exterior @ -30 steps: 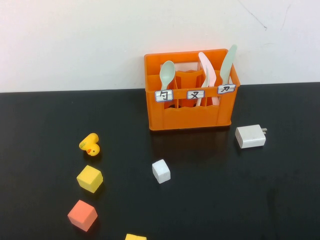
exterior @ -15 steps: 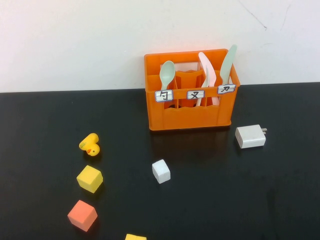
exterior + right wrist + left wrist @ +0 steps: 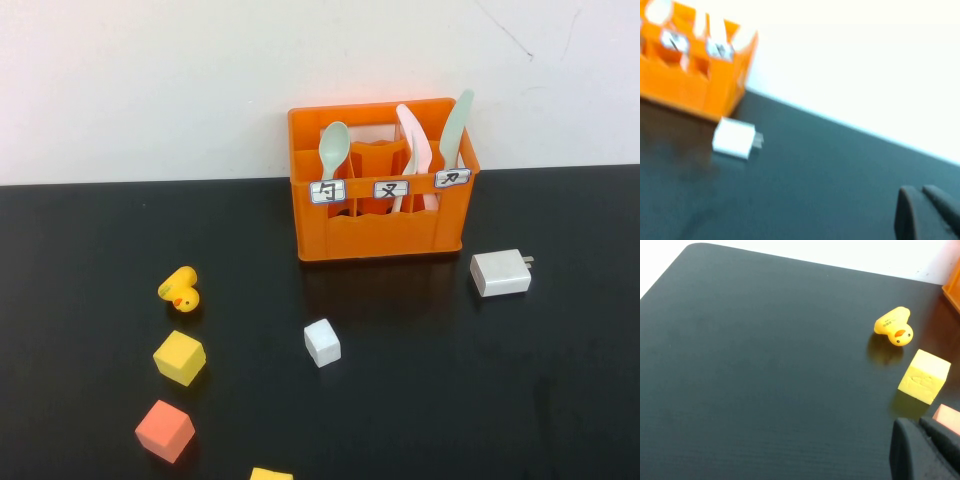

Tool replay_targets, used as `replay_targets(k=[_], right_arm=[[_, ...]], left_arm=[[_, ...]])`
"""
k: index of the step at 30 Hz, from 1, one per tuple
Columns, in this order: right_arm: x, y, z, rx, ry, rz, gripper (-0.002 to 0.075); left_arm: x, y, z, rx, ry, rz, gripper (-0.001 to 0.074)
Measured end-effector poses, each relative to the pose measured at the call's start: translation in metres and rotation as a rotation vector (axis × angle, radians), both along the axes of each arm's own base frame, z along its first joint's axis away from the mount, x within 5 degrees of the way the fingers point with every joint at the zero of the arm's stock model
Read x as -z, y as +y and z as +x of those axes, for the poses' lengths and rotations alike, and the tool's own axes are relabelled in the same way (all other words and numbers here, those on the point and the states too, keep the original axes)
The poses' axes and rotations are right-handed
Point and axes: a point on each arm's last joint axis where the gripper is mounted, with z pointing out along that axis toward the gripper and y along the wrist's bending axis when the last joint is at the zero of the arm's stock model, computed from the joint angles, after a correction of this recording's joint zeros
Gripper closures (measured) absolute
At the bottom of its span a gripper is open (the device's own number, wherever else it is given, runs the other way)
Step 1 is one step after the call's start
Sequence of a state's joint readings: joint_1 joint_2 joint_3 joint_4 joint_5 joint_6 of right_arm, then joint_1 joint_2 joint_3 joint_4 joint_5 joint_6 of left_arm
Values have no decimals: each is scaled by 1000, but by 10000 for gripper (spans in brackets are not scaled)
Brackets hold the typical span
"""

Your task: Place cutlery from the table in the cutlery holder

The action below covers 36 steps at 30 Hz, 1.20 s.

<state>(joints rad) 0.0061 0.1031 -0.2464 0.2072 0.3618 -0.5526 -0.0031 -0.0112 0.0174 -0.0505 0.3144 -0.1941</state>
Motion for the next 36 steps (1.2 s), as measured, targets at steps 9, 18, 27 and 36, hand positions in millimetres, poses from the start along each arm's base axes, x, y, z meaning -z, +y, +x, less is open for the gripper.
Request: replay_targets(k=[9,18,27,36], right_arm=[[74,-2,5,47,75,56,728],[81,0,1,23,134,65,728],[81,2,0,16,144,94,728],[82,-6,0,133,164,246,728]], left_arm=[[0,0,0,1,0,3,736],[0,0,0,-3,0,-11,736],[0,0,0,-3,0,-11,736],[0,0,0,-3,0,-11,736]])
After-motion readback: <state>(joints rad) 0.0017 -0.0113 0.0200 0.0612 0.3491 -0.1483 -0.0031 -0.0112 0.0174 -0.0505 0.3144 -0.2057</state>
